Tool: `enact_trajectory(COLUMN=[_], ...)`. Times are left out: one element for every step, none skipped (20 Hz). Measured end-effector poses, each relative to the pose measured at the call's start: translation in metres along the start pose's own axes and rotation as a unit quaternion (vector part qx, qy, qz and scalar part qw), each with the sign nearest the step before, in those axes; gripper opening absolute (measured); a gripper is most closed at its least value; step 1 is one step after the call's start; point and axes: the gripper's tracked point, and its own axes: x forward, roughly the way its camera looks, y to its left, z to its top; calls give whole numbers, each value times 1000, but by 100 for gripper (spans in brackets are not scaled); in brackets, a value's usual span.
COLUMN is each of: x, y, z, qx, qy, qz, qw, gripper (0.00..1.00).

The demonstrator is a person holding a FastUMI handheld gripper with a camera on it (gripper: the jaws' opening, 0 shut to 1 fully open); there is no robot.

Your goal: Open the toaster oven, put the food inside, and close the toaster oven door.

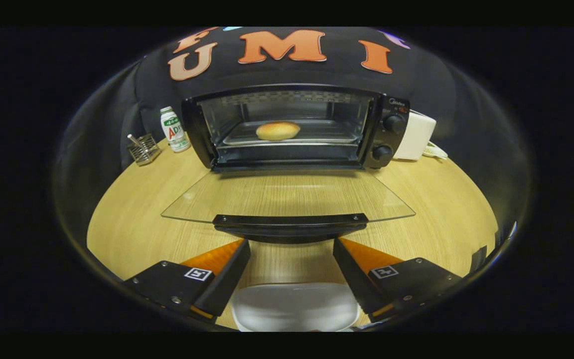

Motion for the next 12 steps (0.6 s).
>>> enact_trajectory(x=[-4, -11, -13, -15, -16, -12, -10, -7, -4, -1, 1, 2], y=[1, 0, 0, 0, 3, 5, 6, 6, 6, 6, 4, 4], z=[9, 19, 30, 41, 56, 68, 80, 88, 97, 108, 117, 126], qx=[1, 3, 4, 6, 9, 12, 11, 9, 7, 5, 3, 3], qy=[-10, -21, -32, -42, -56, -68, -76, -81, -88, -95, -101, -107], qz=[1, 2, 2, 2, 5, 5, 5, 3, 1, -1, -3, -4], qw=[1000, 1000, 999, 999, 998, 998, 997, 997, 996, 995, 995, 994], gripper=[100, 100, 100, 99, 99, 99, 99, 99, 100, 99, 99, 100])
